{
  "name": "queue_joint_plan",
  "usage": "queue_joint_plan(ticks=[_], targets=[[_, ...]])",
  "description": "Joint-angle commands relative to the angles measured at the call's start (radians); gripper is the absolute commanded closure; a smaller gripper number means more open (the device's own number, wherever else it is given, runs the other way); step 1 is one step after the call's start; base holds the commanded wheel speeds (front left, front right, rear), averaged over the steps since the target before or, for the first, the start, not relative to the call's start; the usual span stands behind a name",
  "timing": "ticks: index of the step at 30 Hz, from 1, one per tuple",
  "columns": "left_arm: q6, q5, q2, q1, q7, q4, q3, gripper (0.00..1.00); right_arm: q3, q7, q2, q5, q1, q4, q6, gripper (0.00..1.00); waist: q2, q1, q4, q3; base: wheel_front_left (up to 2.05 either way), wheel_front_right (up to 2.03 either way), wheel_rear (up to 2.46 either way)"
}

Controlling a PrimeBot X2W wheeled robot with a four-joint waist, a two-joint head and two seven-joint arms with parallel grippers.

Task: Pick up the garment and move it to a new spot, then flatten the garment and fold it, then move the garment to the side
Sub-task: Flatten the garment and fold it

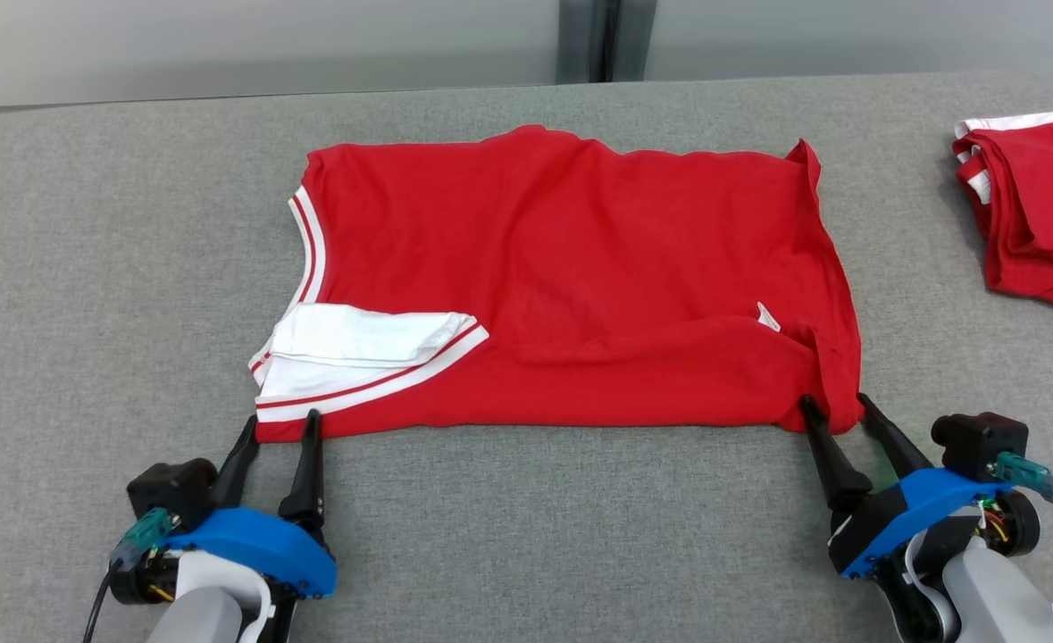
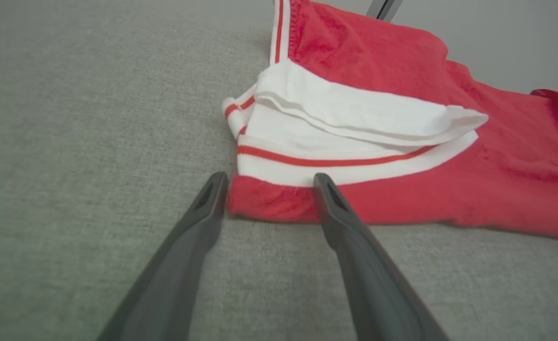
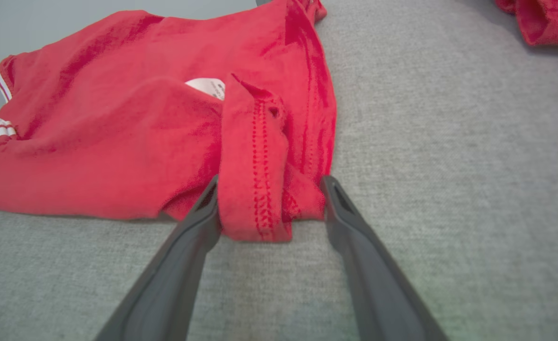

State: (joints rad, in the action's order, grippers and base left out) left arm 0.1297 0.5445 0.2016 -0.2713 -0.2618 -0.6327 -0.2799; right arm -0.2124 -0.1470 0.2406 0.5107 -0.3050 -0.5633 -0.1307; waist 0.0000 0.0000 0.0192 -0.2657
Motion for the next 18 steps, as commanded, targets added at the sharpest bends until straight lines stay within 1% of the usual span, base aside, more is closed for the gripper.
queue_joint_plan(ticks=[1, 2, 3, 6, 10, 18], targets=[[0.001, 0.012, -0.001, -0.031, -0.004, -0.013, -0.015, 0.04, 0.006, -0.009, -0.009, 0.0, -0.019, -0.02, 0.0, 0.56, 0.0, 0.0, 0.003, -0.001, 0.0, 0.0, 0.0], [0.001, 0.017, 0.001, -0.035, -0.004, -0.023, -0.022, 0.55, 0.008, -0.014, -0.011, 0.002, -0.024, -0.03, 0.0, 0.74, 0.0, 0.0, 0.004, -0.001, 0.0, 0.0, 0.0], [0.001, 0.024, 0.0, -0.044, -0.004, -0.025, -0.025, 1.0, 0.008, -0.025, -0.016, 0.005, -0.029, -0.037, 0.0, 1.0, 0.0, 0.0, 0.004, 0.0, 0.0, 0.0, 0.0], [0.001, 0.034, -0.001, -0.052, -0.004, -0.016, -0.029, 1.0, 0.0, -0.049, -0.023, 0.015, -0.038, -0.053, 0.0, 1.0, 0.0, 0.0, 0.002, 0.013, 0.0, 0.0, 0.0], [0.001, 0.04, -0.003, -0.016, -0.004, 0.02, -0.017, 1.0, -0.006, -0.075, -0.02, 0.037, -0.023, -0.061, 0.0, 1.0, 0.0, 0.0, -0.005, 0.044, 0.0, 0.0, 0.0], [0.001, 0.024, -0.019, 0.112, -0.004, 0.143, 0.037, 1.0, 0.004, -0.1, 0.003, 0.101, 0.078, -0.006, 0.0, 1.0, 0.0, 0.0, -0.026, 0.121, 0.0, 0.0, 0.0]])
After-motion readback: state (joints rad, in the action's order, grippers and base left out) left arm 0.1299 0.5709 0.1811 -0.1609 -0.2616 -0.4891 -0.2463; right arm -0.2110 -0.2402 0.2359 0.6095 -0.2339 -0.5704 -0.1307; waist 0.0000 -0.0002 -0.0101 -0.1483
